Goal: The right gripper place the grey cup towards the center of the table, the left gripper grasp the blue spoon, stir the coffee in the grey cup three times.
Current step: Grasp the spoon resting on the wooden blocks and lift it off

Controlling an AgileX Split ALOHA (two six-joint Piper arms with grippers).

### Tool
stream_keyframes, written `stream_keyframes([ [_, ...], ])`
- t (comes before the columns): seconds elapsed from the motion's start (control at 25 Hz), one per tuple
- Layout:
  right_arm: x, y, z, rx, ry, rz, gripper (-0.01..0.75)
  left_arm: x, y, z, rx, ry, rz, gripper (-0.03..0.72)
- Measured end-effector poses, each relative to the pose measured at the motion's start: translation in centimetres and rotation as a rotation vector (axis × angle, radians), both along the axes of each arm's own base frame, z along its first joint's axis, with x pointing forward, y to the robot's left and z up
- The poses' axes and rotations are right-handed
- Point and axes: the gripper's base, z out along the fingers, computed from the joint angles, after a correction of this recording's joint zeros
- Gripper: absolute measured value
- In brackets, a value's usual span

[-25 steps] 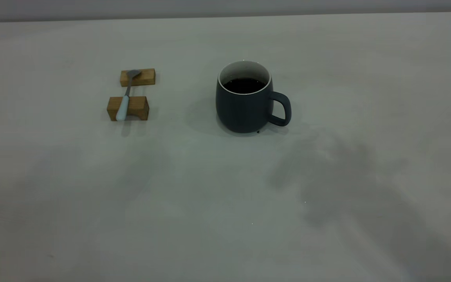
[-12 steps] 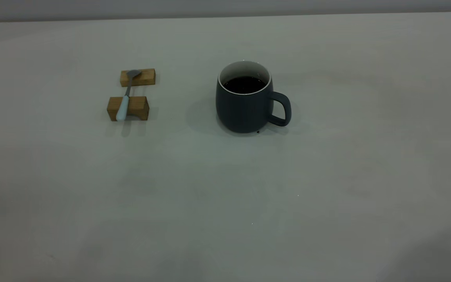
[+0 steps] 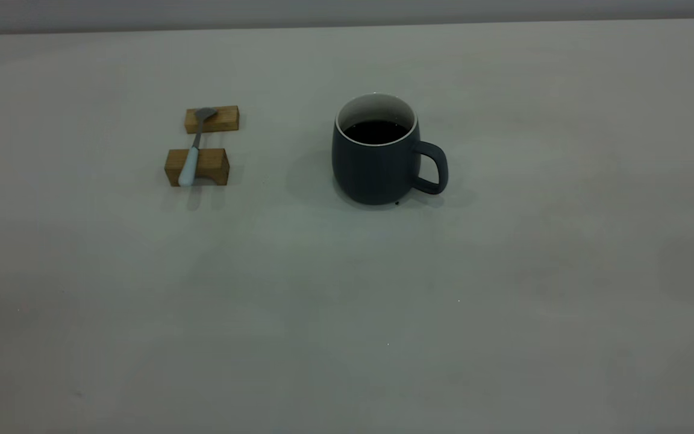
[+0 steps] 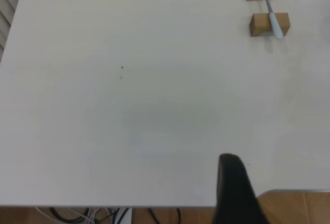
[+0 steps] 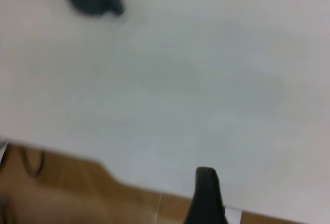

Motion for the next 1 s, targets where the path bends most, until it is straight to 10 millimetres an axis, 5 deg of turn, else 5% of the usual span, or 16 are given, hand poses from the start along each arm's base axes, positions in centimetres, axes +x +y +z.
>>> stream_keyframes([
  [0.24, -1.3, -0.3, -1.1, -0.005, -0.096, -0.132, 0.654, 0.0, 0.0, 0.0, 0.000, 0.000, 0.000, 0.508],
  [0.68, -0.8, -0.3, -1.6, -0.004, -0.123, -0.158, 0.640, 0.0, 0.0, 0.0, 0.000, 0.000, 0.000, 0.508],
  [1.0, -0.8, -0.3, -1.6, -0.004, -0.123, -0.159, 0.521, 0.0, 0.0, 0.0, 0.000, 0.000, 0.000, 0.508],
])
